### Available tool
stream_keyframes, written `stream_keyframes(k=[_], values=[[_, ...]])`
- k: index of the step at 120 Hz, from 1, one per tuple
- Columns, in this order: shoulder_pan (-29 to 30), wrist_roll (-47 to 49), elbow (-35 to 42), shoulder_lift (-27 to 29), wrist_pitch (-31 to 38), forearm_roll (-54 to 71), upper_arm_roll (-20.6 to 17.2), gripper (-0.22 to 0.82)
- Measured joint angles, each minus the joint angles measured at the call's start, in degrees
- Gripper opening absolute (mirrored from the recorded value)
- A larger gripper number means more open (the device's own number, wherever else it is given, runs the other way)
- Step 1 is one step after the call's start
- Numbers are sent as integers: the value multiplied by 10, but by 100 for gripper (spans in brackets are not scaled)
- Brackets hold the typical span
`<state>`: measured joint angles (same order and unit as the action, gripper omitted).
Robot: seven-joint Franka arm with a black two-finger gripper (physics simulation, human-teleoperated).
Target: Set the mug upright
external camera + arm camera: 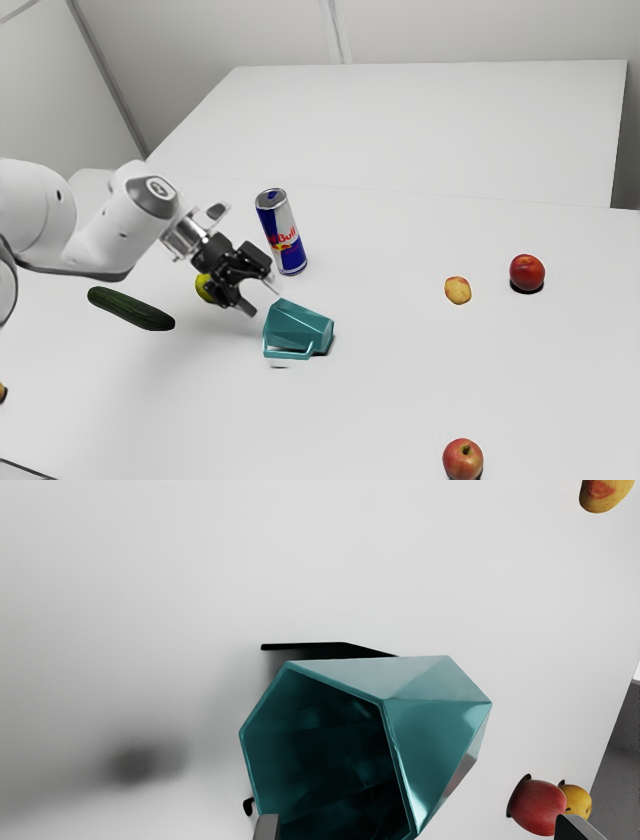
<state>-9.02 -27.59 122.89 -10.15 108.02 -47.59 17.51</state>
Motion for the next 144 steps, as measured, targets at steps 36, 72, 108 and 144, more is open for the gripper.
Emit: stream_keyframes(k=[36, 72, 108, 144], values=[[-4, -18, 3, -9, 7, -24, -13, 58], [-13, -27, 9, -9, 22, -49, -21, 26], [-15, -12, 6, 22, 27, -49, -46, 7], [-14, 9, 5, 22, 28, -47, -49, -13]])
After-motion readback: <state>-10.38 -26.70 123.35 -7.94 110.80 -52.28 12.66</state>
